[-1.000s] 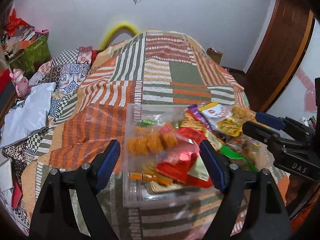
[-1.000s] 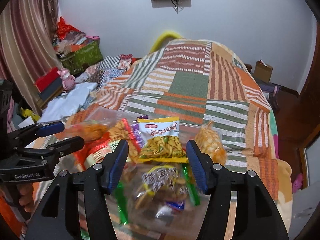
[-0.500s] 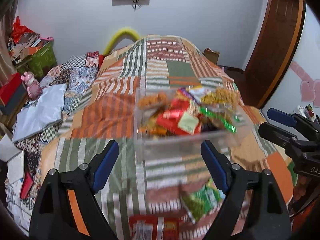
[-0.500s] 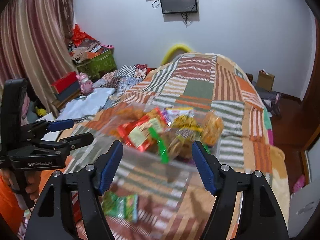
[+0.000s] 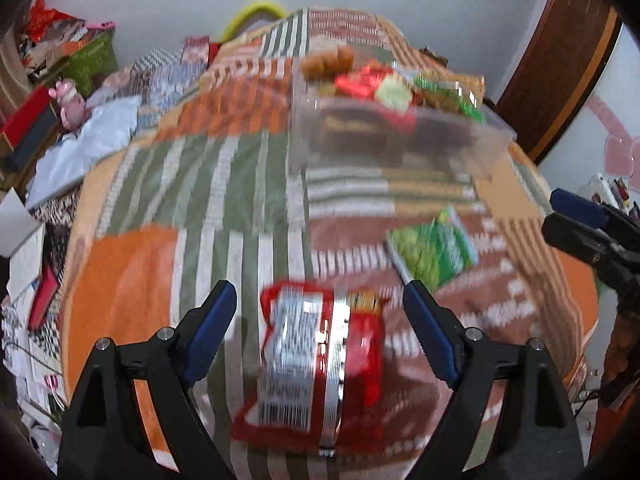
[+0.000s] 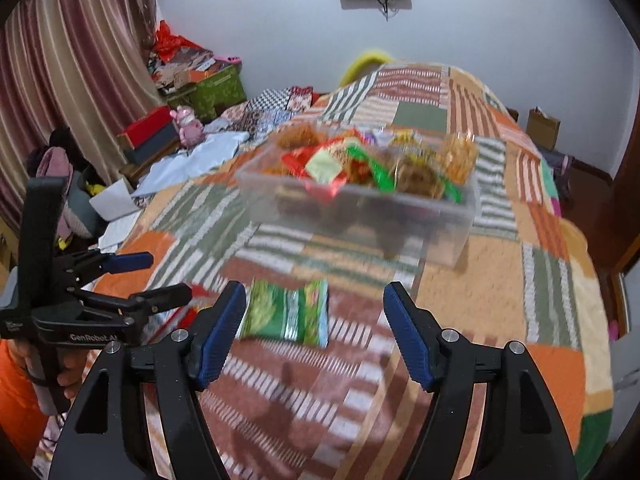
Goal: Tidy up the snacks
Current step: 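Grasp the red-and-silver bag with the left tool while the right tool grasps the green pea bag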
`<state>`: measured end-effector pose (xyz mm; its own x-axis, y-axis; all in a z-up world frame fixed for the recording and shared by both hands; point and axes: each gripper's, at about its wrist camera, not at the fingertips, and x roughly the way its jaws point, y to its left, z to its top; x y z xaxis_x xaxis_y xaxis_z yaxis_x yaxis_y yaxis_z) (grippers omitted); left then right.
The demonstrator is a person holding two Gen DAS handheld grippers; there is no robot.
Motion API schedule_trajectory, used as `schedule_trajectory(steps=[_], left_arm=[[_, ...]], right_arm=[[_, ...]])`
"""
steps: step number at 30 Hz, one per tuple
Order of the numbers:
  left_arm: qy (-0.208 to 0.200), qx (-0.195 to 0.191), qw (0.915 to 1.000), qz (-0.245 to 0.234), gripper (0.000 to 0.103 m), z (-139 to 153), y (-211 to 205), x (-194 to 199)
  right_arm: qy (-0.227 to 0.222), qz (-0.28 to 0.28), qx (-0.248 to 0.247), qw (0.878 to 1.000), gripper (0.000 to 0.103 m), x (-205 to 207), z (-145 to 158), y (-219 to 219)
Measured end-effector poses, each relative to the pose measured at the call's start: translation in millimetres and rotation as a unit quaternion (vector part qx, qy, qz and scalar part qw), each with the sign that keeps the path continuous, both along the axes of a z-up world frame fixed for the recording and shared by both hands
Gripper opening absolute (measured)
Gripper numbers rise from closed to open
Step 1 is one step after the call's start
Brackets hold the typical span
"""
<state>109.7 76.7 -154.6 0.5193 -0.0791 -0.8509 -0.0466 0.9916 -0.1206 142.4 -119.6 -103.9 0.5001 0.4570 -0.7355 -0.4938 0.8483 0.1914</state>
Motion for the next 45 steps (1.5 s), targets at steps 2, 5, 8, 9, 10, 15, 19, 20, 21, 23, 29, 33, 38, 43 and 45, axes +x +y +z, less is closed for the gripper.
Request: schedule_trajectory(steps=[2, 5, 8, 9, 10, 15, 19, 20, 21, 23, 29, 33, 38, 43, 45], left_arm=[[0.013, -0.009, 0.9999, 0.002, 0.086, -11, 1, -7], [0.03, -0.029, 0.9991, 0.003, 0.086, -27, 0, -15], [0.047, -0.039, 0.9982, 0.002, 0.086, -42, -2, -18], [0.042, -0.031, 0.9987, 0.0, 0.086, -43, -5, -20], [0.038, -0.023, 0.999, -0.004, 0.087, -44, -8, -21], [0.021, -0.009, 0.9997, -0.002, 0.086, -48, -13, -25], [0.009, -0.008, 0.9999, 0.012, 0.071, -46, -7, -25], [0.007, -0.009, 0.9998, 0.016, 0.07, -45, -4, -24], [0.005, -0.006, 0.9998, 0.019, 0.069, -44, -2, -23], [0.002, -0.005, 0.9997, 0.024, 0.069, -41, 3, -21], [-0.006, -0.012, 0.9991, 0.04, 0.069, -37, 16, -15], [-0.008, -0.016, 0.9988, 0.045, 0.069, -35, 19, -11], [-0.017, -0.018, 0.9986, 0.047, 0.069, -29, 19, -9], [-0.038, -0.016, 0.998, 0.049, 0.069, -11, 18, -9], [-0.048, -0.016, 0.9975, 0.049, 0.069, -3, 17, -9]], right_arm=[[0.012, 0.0, 0.0, 1.0, 0.068, -4, -8, -2], [0.027, -0.004, 0.002, 1.0, 0.068, -9, -18, -4], [0.043, -0.005, -0.003, 0.999, 0.068, -9, -30, -3], [0.047, -0.004, -0.003, 0.999, 0.068, -10, -32, -2], [0.05, -0.003, -0.004, 0.999, 0.068, -10, -35, 0], [0.064, 0.013, -0.012, 0.998, 0.068, -3, -46, 18], [0.073, 0.026, -0.019, 0.997, 0.068, 3, -55, 35], [0.077, 0.029, -0.022, 0.996, 0.068, 5, -57, 40], [0.081, 0.031, -0.023, 0.996, 0.068, 8, -59, 43], [0.086, 0.036, -0.028, 0.995, 0.068, 11, -64, 51], [0.092, 0.043, -0.032, 0.994, 0.085, 20, -70, 61], [0.096, 0.041, -0.03, 0.994, 0.081, 25, -71, 61], [0.096, 0.035, -0.017, 0.995, 0.062, 27, -68, 53], [0.091, 0.033, -0.016, 0.995, 0.051, 25, -65, 47], [0.091, 0.03, -0.007, 0.995, 0.051, 23, -62, 42]])
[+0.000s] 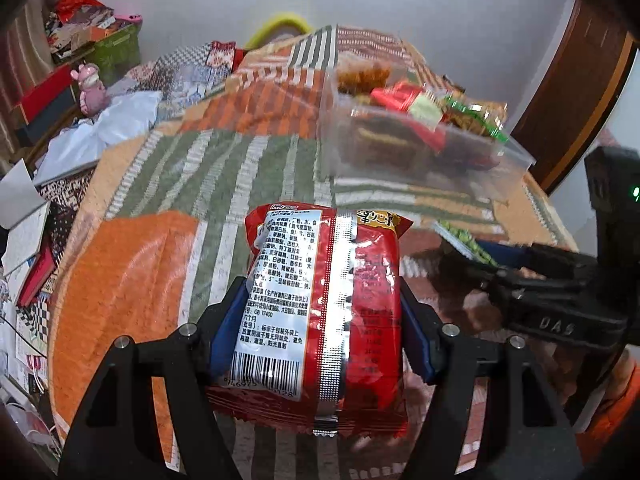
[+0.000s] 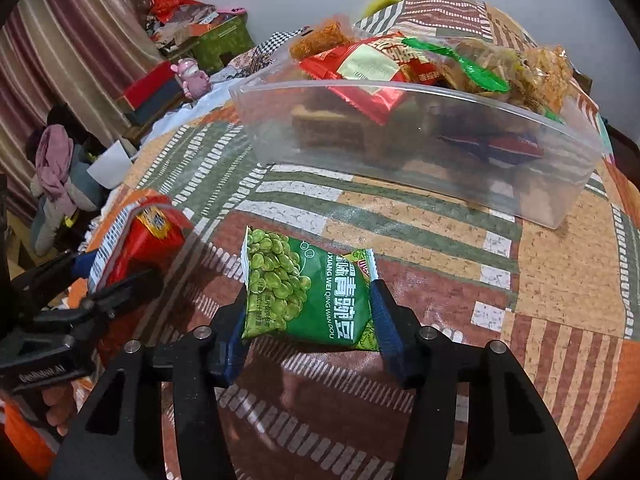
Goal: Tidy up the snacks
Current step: 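Grasp the red-and-silver bag with the left tool while the right tool grasps the green pea bag, then carry both bags over the box and open both tools to drop them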
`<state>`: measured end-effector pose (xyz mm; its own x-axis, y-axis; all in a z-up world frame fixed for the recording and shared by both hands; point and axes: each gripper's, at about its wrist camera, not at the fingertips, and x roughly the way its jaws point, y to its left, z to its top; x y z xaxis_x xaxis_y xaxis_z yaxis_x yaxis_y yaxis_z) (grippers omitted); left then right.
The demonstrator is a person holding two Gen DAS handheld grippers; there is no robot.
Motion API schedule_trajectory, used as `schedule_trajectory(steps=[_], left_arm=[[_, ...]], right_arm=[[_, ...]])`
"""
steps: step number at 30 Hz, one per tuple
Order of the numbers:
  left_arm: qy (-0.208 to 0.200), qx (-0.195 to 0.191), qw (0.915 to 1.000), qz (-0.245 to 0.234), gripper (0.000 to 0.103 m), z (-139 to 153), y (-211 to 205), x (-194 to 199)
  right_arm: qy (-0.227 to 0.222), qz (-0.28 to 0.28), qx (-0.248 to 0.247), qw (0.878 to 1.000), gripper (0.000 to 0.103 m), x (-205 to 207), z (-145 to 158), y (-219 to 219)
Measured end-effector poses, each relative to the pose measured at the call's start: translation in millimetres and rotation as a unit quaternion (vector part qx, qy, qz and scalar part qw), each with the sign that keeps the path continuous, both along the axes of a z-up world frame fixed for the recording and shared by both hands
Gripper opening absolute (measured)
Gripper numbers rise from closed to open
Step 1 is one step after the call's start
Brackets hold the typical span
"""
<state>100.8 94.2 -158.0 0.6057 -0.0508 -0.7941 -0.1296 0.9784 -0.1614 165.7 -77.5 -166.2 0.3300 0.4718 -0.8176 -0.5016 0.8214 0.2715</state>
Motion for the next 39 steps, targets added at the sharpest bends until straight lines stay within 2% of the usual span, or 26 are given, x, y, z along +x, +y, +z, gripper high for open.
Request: schedule_trajectory(steps=[11, 24, 31, 39], left_arm=[[-0.04, -0.017, 0.9991, -0.001, 0.069, 35, -3, 16], [-0.086, -0.018, 0.9961, -0.011, 0.069, 77, -10, 83], [-0.091, -0.017, 0.9955, -0.022, 0.069, 80, -15, 121], [-0.084, -0.021, 0.9959, -0.027, 0.069, 71, -16, 165]], right_arm=[[-0.045, -0.029, 0.021, 0.998, 0.051, 0, 33, -26], [-0.117, -0.066, 0.032, 0.99, 0.051, 37, 83, -44], [-0.142, -0.073, 0.029, 0.987, 0.051, 69, 96, -41], [-0.142, -0.068, 0.022, 0.987, 0.051, 110, 89, -23]])
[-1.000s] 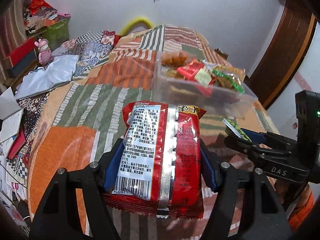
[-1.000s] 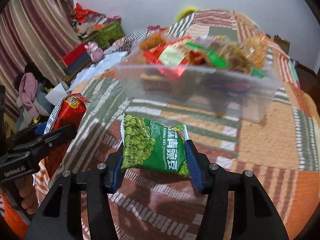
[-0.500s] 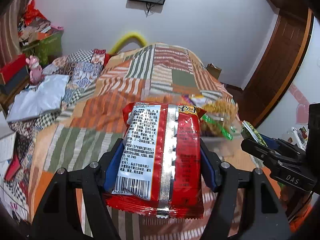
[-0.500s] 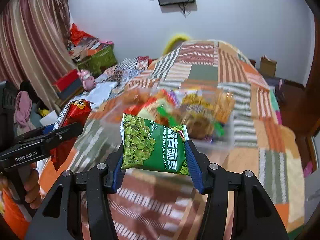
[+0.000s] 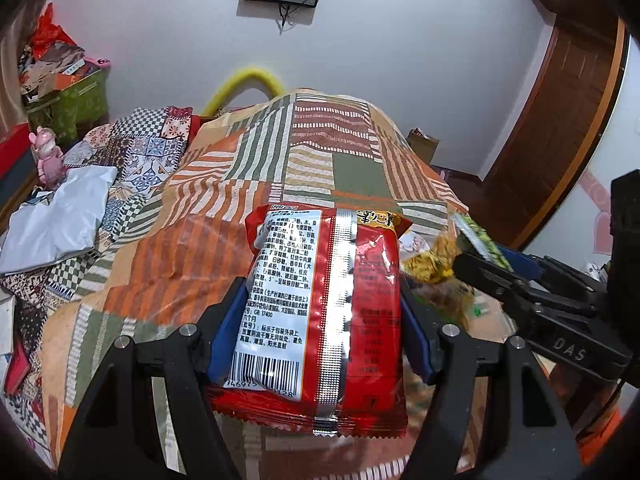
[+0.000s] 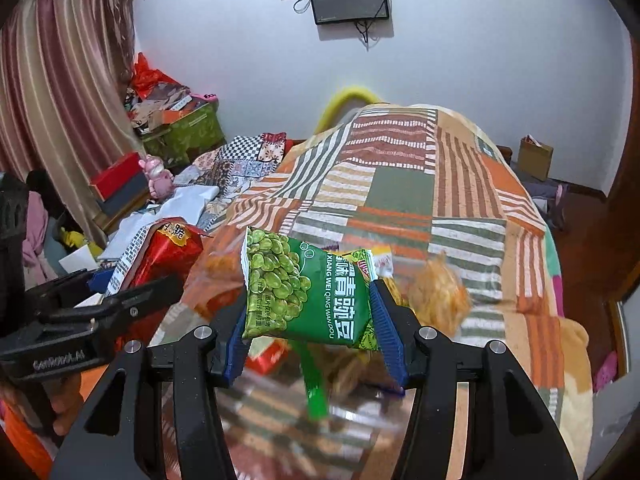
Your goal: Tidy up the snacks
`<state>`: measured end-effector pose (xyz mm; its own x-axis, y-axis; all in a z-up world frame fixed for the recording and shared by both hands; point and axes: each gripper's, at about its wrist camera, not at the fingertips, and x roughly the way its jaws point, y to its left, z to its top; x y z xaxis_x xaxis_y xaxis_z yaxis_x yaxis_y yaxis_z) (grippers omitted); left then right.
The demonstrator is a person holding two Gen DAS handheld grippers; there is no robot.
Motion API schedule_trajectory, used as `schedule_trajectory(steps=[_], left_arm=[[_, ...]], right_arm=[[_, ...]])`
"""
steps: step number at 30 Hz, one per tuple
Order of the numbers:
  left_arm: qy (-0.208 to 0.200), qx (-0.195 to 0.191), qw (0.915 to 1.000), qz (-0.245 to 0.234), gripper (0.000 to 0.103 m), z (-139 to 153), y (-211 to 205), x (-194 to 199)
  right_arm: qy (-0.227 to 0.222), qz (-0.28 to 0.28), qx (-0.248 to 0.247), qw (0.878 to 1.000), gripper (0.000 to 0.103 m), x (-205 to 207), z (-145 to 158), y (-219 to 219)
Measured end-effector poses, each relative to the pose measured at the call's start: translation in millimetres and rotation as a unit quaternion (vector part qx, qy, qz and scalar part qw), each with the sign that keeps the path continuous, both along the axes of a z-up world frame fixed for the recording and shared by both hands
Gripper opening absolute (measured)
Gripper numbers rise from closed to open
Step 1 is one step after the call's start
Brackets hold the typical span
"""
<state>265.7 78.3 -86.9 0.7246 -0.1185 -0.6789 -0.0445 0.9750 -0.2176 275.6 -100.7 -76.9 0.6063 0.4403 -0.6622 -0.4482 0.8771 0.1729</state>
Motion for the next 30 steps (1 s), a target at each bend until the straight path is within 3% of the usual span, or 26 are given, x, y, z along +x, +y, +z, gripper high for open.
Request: schedule_trajectory(steps=[9, 13, 15, 20, 30], left_arm=[[0.013, 0.007, 0.9998, 0.015, 0.069, -25, -1, 37], [0.025, -0.01, 0.9995, 0.018, 0.069, -40, 7, 43], [0.022, -0.007, 0.9996, 0.016, 0.069, -43, 8, 42], [0.024, 0.012, 0.9996, 0.007, 0.072, -42, 2, 42], [0.015, -0.011, 0.9998, -0.006, 0.074, -18, 1, 22]], right_arm=[[0.027, 0.006, -0.016, 0.999, 0.053, 28, -26, 20], [0.031, 0.007, -0.036, 0.999, 0.055, 30, -36, 21], [0.036, 0.012, -0.031, 0.999, 0.072, 29, -36, 18], [0.036, 0.016, -0.018, 0.999, 0.077, 24, -27, 12], [0.005, 0.024, -0.02, 0.999, 0.077, 0, -3, 6]])
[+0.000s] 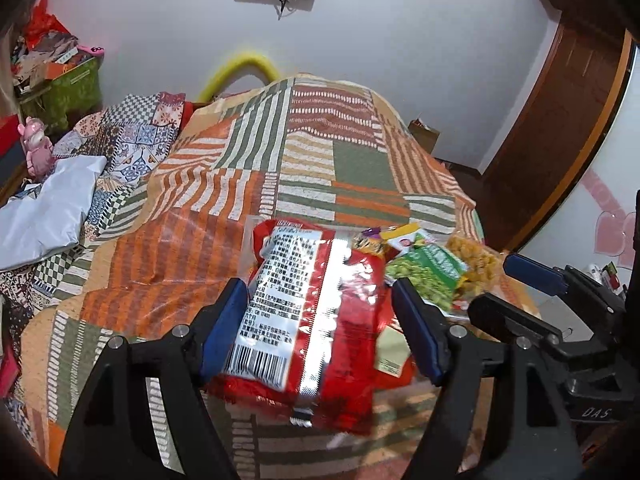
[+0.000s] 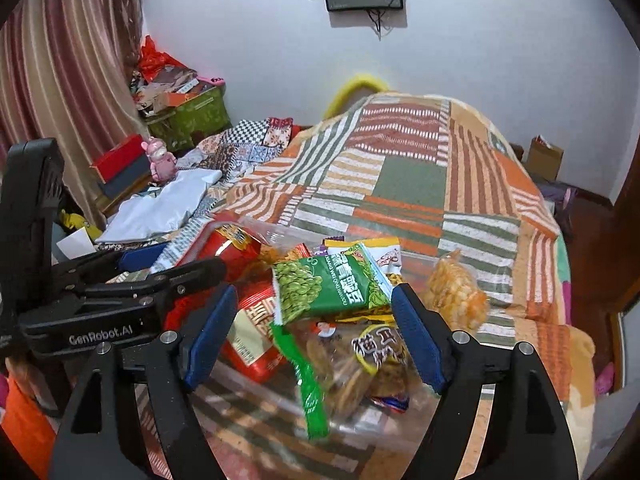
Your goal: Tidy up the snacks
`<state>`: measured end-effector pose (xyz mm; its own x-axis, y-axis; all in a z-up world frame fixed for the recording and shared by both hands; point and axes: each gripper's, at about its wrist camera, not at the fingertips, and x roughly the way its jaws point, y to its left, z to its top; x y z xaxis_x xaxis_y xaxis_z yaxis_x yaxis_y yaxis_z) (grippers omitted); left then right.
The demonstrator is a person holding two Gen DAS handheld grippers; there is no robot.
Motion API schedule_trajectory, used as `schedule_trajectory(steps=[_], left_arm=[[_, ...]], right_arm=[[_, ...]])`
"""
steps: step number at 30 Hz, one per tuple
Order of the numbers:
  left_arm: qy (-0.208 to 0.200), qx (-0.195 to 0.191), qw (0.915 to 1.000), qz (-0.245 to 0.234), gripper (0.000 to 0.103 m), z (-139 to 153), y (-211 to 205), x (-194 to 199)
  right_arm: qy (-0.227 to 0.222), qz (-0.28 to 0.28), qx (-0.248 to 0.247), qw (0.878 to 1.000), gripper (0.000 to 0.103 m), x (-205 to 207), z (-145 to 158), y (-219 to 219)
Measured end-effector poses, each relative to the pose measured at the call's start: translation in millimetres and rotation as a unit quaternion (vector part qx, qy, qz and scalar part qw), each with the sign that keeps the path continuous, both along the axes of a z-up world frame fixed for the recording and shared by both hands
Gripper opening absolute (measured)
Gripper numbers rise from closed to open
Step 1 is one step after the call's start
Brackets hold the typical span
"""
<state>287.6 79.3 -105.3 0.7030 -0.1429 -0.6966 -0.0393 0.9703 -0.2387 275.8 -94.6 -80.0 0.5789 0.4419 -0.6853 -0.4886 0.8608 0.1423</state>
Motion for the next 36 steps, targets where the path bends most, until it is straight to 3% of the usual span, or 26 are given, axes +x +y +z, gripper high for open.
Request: schedule_trajectory(steps=[9, 16, 21, 29, 32, 36], left_arm=[[-0.052, 0.018, 0.9985, -0.002, 0.074, 50, -10, -51], [-0.105, 0.034, 0.9939, -0.005, 0.074, 90, -20, -113], [-0.151, 0.053, 0.987, -0.003, 0.082, 111, -31, -158], [-0.196, 0.073, 0.978, 0.0, 0.091, 126, -50, -207], [-0.203, 0.083, 0.9756, 0.003, 0.097, 126, -55, -215], [-0.202, 0.08, 0.9761, 0.003, 0.097, 124, -59, -223]], right_arm=[[-0.043, -0.007, 0.02, 0.999, 0.077, -37, 40, -18], [-0.079, -0.017, 0.044, 0.996, 0.077, -78, 69, -36], [-0.097, -0.022, 0.064, 0.993, 0.079, -107, 82, -47], [-0.136, -0.034, 0.082, 0.987, 0.092, -150, 93, -62], [-0.144, -0.036, 0.085, 0.985, 0.097, -159, 95, -65], [-0.156, -0.038, 0.081, 0.984, 0.1, -168, 94, -67]])
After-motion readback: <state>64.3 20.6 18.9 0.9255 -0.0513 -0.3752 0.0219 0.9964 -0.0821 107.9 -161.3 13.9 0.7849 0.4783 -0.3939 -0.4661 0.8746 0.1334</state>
